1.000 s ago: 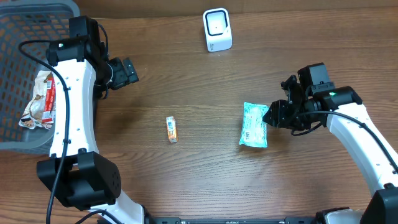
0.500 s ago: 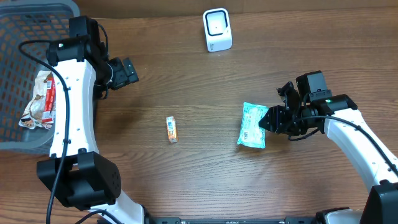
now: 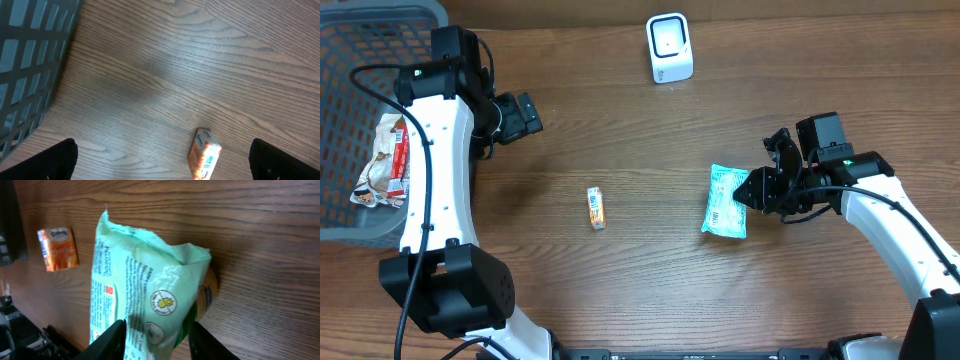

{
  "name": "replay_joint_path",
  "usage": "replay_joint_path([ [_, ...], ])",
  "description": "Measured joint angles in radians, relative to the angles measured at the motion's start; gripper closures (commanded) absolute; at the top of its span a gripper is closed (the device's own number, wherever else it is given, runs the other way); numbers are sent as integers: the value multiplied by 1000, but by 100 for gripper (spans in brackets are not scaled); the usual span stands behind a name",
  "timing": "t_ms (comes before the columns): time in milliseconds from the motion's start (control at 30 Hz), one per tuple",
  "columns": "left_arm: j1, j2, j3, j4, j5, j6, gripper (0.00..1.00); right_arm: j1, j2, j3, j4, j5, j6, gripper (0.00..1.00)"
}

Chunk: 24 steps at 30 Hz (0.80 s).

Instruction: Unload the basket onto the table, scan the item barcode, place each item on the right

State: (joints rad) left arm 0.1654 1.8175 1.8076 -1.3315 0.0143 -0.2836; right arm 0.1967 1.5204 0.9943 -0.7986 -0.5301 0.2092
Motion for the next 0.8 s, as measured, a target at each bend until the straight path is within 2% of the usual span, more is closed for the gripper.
replay_joint_path([
  [167,0,0,0,0,0,0,0,0,0,-12,4,19,0,60],
  [233,0,0,0,0,0,0,1,0,0,-19,5,21,0,64],
  [400,0,0,0,0,0,0,0,0,0,-19,13,8,-4,89],
  [500,0,0,0,0,0,0,0,0,0,-19,14,-3,-2,96],
  [800,0,0,0,0,0,0,0,0,-1,-8,4,-47,0,96],
])
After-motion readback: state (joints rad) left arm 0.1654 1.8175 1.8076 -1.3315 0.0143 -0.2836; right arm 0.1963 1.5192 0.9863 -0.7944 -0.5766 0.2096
